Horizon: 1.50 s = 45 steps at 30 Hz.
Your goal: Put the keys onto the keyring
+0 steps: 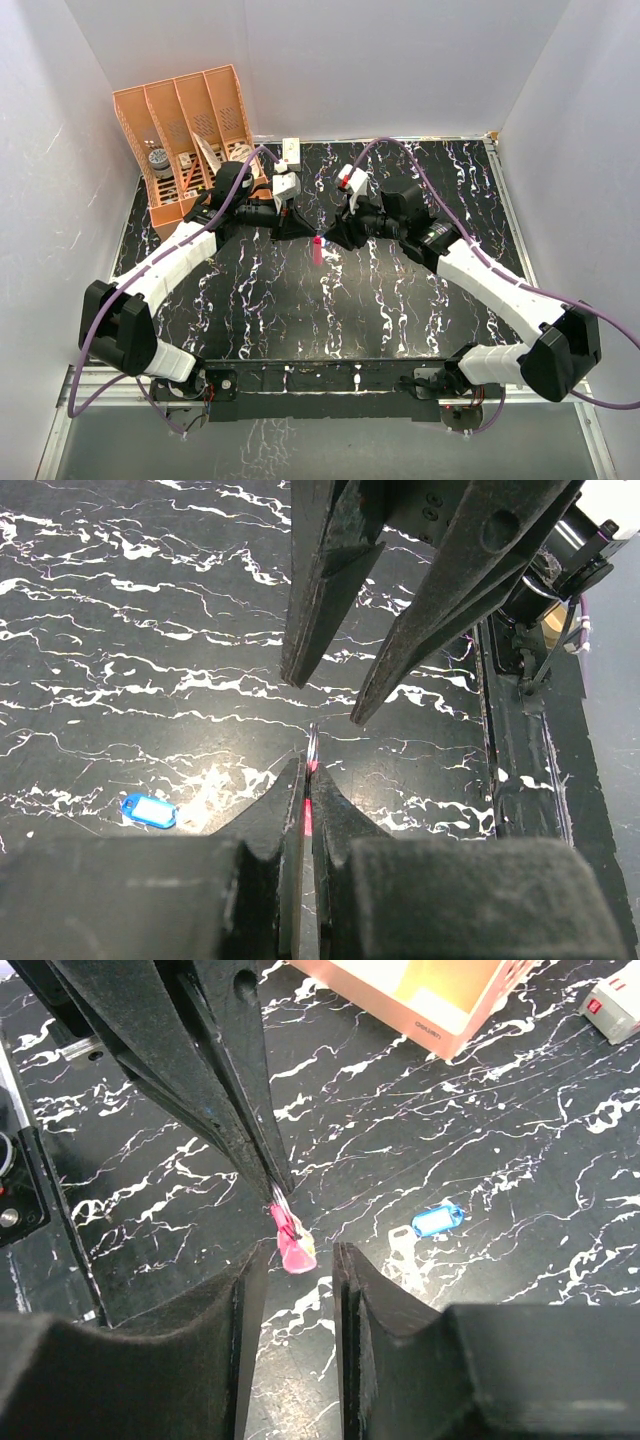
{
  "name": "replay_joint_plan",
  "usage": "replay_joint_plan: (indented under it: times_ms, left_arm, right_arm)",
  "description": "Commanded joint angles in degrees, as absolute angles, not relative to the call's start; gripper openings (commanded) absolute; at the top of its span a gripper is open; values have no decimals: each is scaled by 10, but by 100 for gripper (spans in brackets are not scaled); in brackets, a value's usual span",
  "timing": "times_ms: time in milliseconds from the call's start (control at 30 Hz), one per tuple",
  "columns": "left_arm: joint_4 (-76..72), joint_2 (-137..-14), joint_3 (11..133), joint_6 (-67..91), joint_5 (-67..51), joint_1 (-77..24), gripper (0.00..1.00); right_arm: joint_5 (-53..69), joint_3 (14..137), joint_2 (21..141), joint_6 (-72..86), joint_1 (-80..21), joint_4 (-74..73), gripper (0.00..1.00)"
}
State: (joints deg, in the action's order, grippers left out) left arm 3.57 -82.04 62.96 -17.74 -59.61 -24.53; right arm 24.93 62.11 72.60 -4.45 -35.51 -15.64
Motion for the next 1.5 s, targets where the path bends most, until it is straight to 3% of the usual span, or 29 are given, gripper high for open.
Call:
replay_joint_plan:
  times_ms: [0,867,1067,1467]
  left_arm:
    - [41,-821,652,-195,-631,-244,0]
    - [77,-844,669,-229,-662,-244,0]
    - [80,-849,674,-230,-661,-244,0]
    - [77,-849,680,-233,-666,-244,0]
  right_arm:
    - [270,654,733,-46,-354,-127,29]
    - [311,676,769,-47,-354,-127,11]
    - [321,679,776,-48,-354,-128,0]
    - [325,675,781,-48,-354,-134,5]
